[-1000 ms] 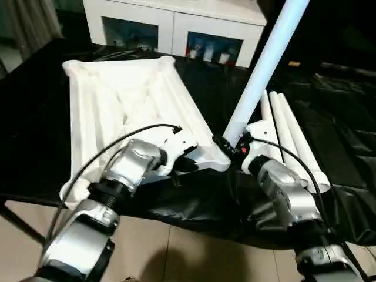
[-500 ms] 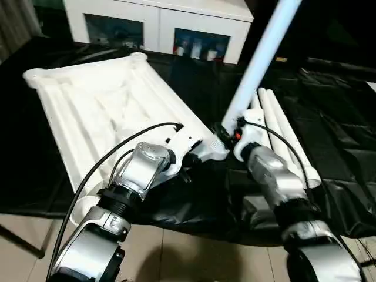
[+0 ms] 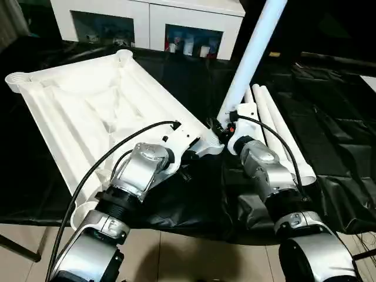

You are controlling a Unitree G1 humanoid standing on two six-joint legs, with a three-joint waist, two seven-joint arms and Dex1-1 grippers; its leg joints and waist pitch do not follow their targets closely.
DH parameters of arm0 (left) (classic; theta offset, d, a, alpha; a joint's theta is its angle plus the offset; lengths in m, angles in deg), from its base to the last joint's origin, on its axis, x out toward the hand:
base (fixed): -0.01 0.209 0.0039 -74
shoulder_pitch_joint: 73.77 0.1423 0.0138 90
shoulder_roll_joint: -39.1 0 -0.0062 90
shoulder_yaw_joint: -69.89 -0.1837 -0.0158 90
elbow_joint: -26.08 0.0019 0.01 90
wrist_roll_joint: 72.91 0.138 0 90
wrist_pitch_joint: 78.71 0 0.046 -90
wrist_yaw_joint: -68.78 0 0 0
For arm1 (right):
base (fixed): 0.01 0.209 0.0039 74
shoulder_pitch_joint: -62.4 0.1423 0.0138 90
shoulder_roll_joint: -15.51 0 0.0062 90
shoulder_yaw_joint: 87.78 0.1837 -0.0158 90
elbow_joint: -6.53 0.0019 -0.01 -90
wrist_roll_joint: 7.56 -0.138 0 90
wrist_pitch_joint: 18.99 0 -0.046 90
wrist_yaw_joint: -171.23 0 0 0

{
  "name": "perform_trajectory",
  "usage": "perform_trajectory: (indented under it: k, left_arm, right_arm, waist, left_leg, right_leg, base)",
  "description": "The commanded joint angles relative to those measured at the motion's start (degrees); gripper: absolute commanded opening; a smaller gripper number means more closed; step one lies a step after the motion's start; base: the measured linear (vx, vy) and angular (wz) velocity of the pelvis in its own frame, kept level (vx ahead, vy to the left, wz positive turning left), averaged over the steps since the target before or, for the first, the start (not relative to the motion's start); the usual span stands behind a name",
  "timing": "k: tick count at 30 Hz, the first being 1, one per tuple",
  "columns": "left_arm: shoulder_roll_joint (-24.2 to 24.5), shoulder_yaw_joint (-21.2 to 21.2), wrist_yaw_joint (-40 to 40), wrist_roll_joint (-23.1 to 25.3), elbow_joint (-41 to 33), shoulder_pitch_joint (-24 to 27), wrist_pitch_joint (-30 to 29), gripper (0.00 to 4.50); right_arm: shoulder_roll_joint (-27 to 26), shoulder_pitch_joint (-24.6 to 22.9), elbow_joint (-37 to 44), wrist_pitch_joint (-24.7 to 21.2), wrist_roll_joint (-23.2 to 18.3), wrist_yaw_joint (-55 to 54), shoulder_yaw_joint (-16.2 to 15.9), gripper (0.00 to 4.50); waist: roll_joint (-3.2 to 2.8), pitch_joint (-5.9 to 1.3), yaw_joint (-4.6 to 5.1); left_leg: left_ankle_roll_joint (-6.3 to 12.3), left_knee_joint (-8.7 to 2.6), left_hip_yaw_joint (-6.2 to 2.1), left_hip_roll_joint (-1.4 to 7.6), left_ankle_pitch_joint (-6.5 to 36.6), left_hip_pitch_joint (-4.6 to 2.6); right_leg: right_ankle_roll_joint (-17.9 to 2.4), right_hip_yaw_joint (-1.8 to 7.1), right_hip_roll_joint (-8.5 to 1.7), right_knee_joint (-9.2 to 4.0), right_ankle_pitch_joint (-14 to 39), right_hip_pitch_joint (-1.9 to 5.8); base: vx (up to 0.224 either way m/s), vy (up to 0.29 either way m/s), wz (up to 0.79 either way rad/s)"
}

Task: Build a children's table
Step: Insert table leg to table base

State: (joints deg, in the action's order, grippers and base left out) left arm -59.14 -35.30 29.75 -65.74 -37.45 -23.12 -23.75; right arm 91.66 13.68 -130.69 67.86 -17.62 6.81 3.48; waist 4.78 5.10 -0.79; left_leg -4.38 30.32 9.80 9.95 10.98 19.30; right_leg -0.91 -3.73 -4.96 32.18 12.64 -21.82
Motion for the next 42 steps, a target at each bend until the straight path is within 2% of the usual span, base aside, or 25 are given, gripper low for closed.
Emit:
perform_trajectory:
  k: [1,3,5,6,10,12,13,14,15,16,17,18,19,20,21,22,23,25,26,28,29,32,37,39,42]
  left_arm:
    - [-0.4,-2.0,-3.1,-1.2,-0.4,0.7,0.1,0.0]
    - [-0.3,-2.0,-3.1,-1.2,-0.3,0.6,0.3,0.0]
    - [0.1,-1.9,-3.2,-1.1,0.0,0.5,0.8,0.0]
    - [0.3,-2.0,-3.4,-1.1,-0.1,0.5,1.0,0.0]
    - [0.8,-2.0,-3.6,-1.2,-0.4,0.7,1.5,0.0]
    - [1.2,-2.1,-4.0,-1.4,-0.7,0.8,2.0,0.0]
    - [1.5,-2.1,-4.5,-1.5,-1.0,0.8,2.5,0.0]
    - [1.7,-2.2,-4.9,-1.6,-1.2,0.9,2.8,0.0]
    - [1.9,-2.2,-5.2,-1.7,-1.3,1.0,3.1,0.0]
    - [2.6,-2.6,-6.6,-1.9,-1.5,1.1,4.4,0.0]
    - [3.6,-3.1,-8.3,-2.0,-1.6,1.2,5.4,0.0]
    - [3.6,-3.1,-8.3,-2.0,-1.6,1.2,5.4,0.0]
    - [3.7,-3.1,-8.6,-2.0,-1.5,1.2,5.7,0.0]
    - [4.9,-3.6,-11.2,-2.4,-1.3,1.1,7.5,0.0]
    - [5.0,-3.7,-11.4,-2.4,-1.3,1.1,7.6,0.0]
    - [5.2,-3.7,-11.8,-2.5,-1.2,1.1,7.9,0.0]
    - [5.8,-3.8,-13.0,-2.8,-1.0,1.1,8.9,0.0]
    - [7.4,-4.3,-16.1,-3.0,-0.4,0.9,12.8,0.0]
    - [8.1,-4.6,-17.2,-3.0,-0.4,0.9,13.8,0.0]
    - [9.1,-5.1,-19.3,-3.1,-0.4,1.0,16.4,0.0]
    - [9.5,-5.3,-20.2,-3.1,-0.2,1.0,17.0,0.0]
    - [11.5,-6.1,-24.2,-3.6,0.3,0.9,19.4,0.0]
    - [12.8,-6.8,-27.7,-4.3,-0.5,1.2,20.5,0.0]
    - [12.8,-6.6,-27.7,-4.4,-0.2,1.2,20.8,0.0]
    - [12.9,-6.8,-28.0,-4.0,0.8,1.0,22.1,0.0]
  right_arm:
    - [-0.6,-4.3,-9.8,-5.4,1.4,0.7,-1.1,2.42]
    - [-0.5,-4.1,-9.8,-5.4,1.3,1.1,-1.1,2.58]
    - [-0.2,-3.8,-9.3,-5.3,1.4,2.5,-1.2,2.76]
    - [0.0,-3.6,-8.8,-5.3,1.6,3.3,-1.5,2.91]
    - [0.3,-3.4,-7.4,-5.6,1.5,4.5,-1.6,3.24]
    - [0.6,-3.4,-6.1,-5.7,1.2,5.5,-1.4,3.24]
    - [0.9,-3.8,-4.1,-6.0,0.7,6.9,-1.5,3.24]
    - [1.1,-4.2,-2.6,-6.3,0.3,8.2,-1.6,3.24]
    - [1.4,-4.6,-1.6,-6.5,0.2,8.9,-1.9,3.24]
    - [2.2,-5.9,2.2,-7.2,-0.3,12.0,-2.8,3.24]
    - [4.1,-8.4,8.5,-8.8,-1.3,16.6,-4.3,3.24]
    - [4.1,-8.4,8.5,-8.8,-1.3,16.6,-4.3,3.24]
    - [4.4,-8.7,9.2,-8.9,-1.4,17.1,-4.5,3.24]
    - [7.5,-12.0,16.7,-10.7,-3.0,22.5,-6.5,3.24]
    - [7.8,-12.3,17.4,-10.9,-3.1,23.0,-6.7,3.24]
    - [8.3,-12.8,18.5,-11.1,-3.2,23.6,-6.9,3.24]
    - [10.0,-14.4,21.8,-11.9,-3.9,25.9,-7.7,3.24]
    - [13.7,-17.8,28.7,-13.2,-5.3,30.1,-9.2,3.24]
    - [14.8,-18.8,30.8,-13.6,-5.8,31.4,-9.5,3.24]
    - [16.4,-20.6,34.4,-14.3,-6.4,33.2,-9.9,3.24]
    - [17.2,-21.4,36.0,-14.7,-6.7,34.1,-10.0,3.24]
    - [20.0,-24.2,41.5,-16.2,-6.9,36.7,-10.4,3.24]
    - [21.5,-25.8,44.1,-17.7,-7.8,36.8,-9.9,3.24]
    - [20.9,-25.7,44.2,-18.7,-8.8,36.2,-9.1,3.24]
    - [19.8,-25.8,43.9,-19.2,-9.1,35.6,-8.2,3.09]
  waist:
    - [-1.43,-0.97,-0.08]
    - [-1.37,-1.15,0.06]
    - [-1.34,-1.49,-0.14]
    - [-1.24,-1.32,-0.15]
    - [-1.41,-1.36,-0.31]
    - [-1.28,-1.71,-0.6]
    - [-1.31,-1.96,-0.75]
    - [-1.24,-2.03,-0.82]
    - [-1.15,-1.86,-0.81]
    - [-1.39,-1.79,-1.05]
    - [-1.17,-2.01,-1.2]
    - [-1.25,-2.16,-1.53]
    - [-1.19,-2.13,-1.38]
    - [-1.29,-2.27,-1.5]
    - [-1.28,-2.14,-1.8]
    - [-1.31,-2.24,-1.87]
    - [-1.5,-2.36,-1.93]
    - [-1.31,-2.31,-2.25]
    - [-1.25,-2.41,-2.61]
    - [-1.36,-2.4,-2.73]
    - [-1.37,-2.41,-2.83]
    - [-1.47,-2.55,-2.89]
    - [-1.49,-2.77,-2.8]
    - [-1.5,-2.68,-2.83]
    - [-1.53,-2.74,-2.94]
  left_leg:
    - [-0.08,-4.75,-1.52,3.74,20.3,0.52]
    - [-0.03,-4.61,-1.39,3.73,20.3,0.39]
    - [1.09,-4.17,-0.87,3.75,15.9,0.22]
    - [1.98,-4.14,-0.65,3.71,15.5,0.32]
    - [2.21,-4.11,-0.67,3.84,14.7,0.58]
    - [2.65,-3.71,-0.45,3.78,11.9,0.47]
    - [3.18,-3.38,-0.29,3.72,9.6,0.4]
    - [4.93,-2.96,-0.09,3.53,5.1,0.68]
    - [5.93,-2.95,-0.12,3.39,4.0,1.08]
    - [6.9,-2.88,-0.15,3.27,3.6,1.29]
    - [7.79,-2.53,0.08,3.29,3.6,0.99]
    - [8.65,-2.37,0.11,3.48,2.2,0.83]
    - [8.95,-2.32,0.19,3.42,1.8,0.9]
    - [9.26,-2.29,0.19,3.39,1.4,0.97]
    - [9.51,-2.21,0.19,3.35,1.1,0.78]
    - [9.87,-2.09,0.33,3.54,0.7,0.73]
    - [9.65,-2.14,0.34,3.56,0.6,0.74]
    - [9.73,-2.0,0.46,3.58,1.1,0.64]
    - [9.79,-1.94,0.6,3.59,1.1,0.49]
    - [9.62,-2.0,0.59,3.62,1.1,0.67]
    - [9.17,-1.97,0.8,3.75,2.1,0.44]
    - [8.24,-1.92,0.89,3.8,2.4,0.5]
    - [7.82,-1.58,0.89,3.74,1.8,0.67]
    - [7.29,-1.54,0.98,3.68,3.5,0.7]
    - [5.34,-1.63,0.79,3.73,6.4,0.73]
  right_leg:
    - [-8.3,3.19,-3.95,-4.29,18.2,0.46]
    - [-8.8,3.24,-3.95,-4.26,17.4,0.44]
    - [-10.9,3.32,-3.82,-3.63,10.2,0.62]
    - [-11.3,3.3,-3.71,-3.64,10.4,0.58]
    - [-11.4,3.26,-3.99,-3.89,13.8,0.68]
    - [-11.9,3.27,-3.92,-3.48,10.9,0.8]
    - [-12.5,3.32,-3.96,-3.12,7.9,0.96]
    - [-13.5,3.32,-3.74,-2.33,1.5,1.2]
    - [-13.7,3.24,-3.66,-2.24,0.0,1.38]
    - [-13.8,3.15,-3.48,-2.2,-0.7,1.49]
    - [-14.0,3.18,-3.56,-2.03,-1.9,1.47]
    - [-14.3,3.17,-3.61,-1.73,-3.8,1.53]
    - [-14.8,3.15,-3.57,-1.6,-4.3,1.37]
    - [-15.2,3.05,-3.56,-1.62,-4.1,1.65]
    - [-14.8,3.01,-3.4,-1.75,-4.1,1.64]
    - [-15.3,3.12,-3.57,-1.39,-5.0,1.5]
    - [-15.5,3.0,-3.48,-1.43,-4.3,1.59]
    - [-15.2,3.04,-3.4,-1.48,-3.7,1.63]
    - [-14.7,3.1,-3.39,-1.46,-3.6,1.64]
    - [-14.7,2.98,-3.45,-1.44,-3.2,1.66]
    - [-14.5,3.03,-3.48,-1.51,-2.0,1.45]
    - [-14.6,3.06,-3.45,-1.29,-1.7,1.52]
    - [-15.7,3.05,-3.57,-0.75,-4.3,1.62]
    - [-15.8,3.11,-3.61,-0.95,-2.2,1.56]
    - [-14.7,3.09,-3.7,-1.27,2.8,1.49]
  base:
    - [0.0,0.0,0.0]
    - [0.0,0.0,0.0]
    - [0.0,0.0,0.0]
    - [0.0,0.0,0.0]
    - [0.0,0.0,0.0]
    - [0.0,0.0,0.0]
    - [0.0,0.0,0.0]
    - [0.0,0.0,0.0]
    - [0.0,0.0,0.0]
    - [0.0,0.0,0.0]
    - [0.0,0.0,0.0]
    - [0.0,0.0,0.0]
    - [0.0,0.0,0.0]
    - [0.0,0.0,0.0]
    - [0.0,0.0,0.0]
    - [0.0,0.0,0.0]
    - [0.0,0.0,0.0]
    - [0.0,0.0,0.0]
    - [0.0,0.0,0.0]
    - [0.0,0.0,0.0]
    - [0.0,0.0,0.0]
    - [0.0,0.0,0.0]
    - [0.0,0.0,0.0]
    - [0.0,0.0,0.0]
    - [0.0,0.0,0.0]
